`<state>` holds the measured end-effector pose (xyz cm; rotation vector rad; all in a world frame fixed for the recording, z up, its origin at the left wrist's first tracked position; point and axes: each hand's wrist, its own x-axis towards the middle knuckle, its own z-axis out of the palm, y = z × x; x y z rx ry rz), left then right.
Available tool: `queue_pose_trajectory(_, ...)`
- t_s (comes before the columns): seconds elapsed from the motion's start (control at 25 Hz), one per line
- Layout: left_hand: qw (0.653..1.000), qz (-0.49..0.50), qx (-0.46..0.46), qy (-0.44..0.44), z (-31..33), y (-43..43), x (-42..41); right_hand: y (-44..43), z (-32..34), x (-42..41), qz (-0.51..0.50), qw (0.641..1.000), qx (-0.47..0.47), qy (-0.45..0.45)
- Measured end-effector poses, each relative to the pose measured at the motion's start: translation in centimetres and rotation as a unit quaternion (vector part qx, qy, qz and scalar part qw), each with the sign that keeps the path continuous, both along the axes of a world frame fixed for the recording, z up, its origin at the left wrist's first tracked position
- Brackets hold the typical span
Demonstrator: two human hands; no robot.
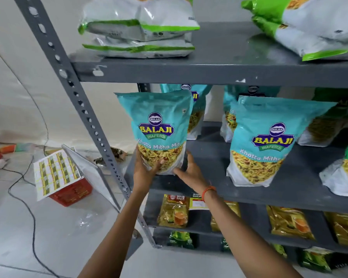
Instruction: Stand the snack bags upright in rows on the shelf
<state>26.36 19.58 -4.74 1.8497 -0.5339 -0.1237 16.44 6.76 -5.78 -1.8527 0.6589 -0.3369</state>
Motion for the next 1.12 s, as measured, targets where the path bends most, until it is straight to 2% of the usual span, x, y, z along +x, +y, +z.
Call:
queue_pose_trajectory(0.12,0.999,-0.02,-0.006,0.028,-0.1,0.0,0.4,0.4,-0.3,0.1,-0.036,0.999,0.034,-0.008)
queue_pose_trajectory(0.36,0.998,-0.031,-0.038,0.046,-0.7,-1.9,-2.6,-0.7,-0.3,-3.0,-0.087,0.995,0.031,-0.022)
queue_pose_trajectory(0.88,0.995,-0.066,-0.028,0.076,0.9,-1.8,-3.2,-1.0,0.3,-4.1,-0.093,0.995,0.038,-0.018)
queue_pose_trajectory(1.04,0.992,-0.081,0.051,0.081,1.8,-1.1,-4.1,0.1,1.8,-5.2,-0.06,0.998,-0.011,0.019)
queue_pose_trajectory(1.12,0.985,-0.05,0.149,0.077,2.5,-1.3,-5.1,-0.5,2.9,-5.5,-0.083,0.991,-0.079,0.067)
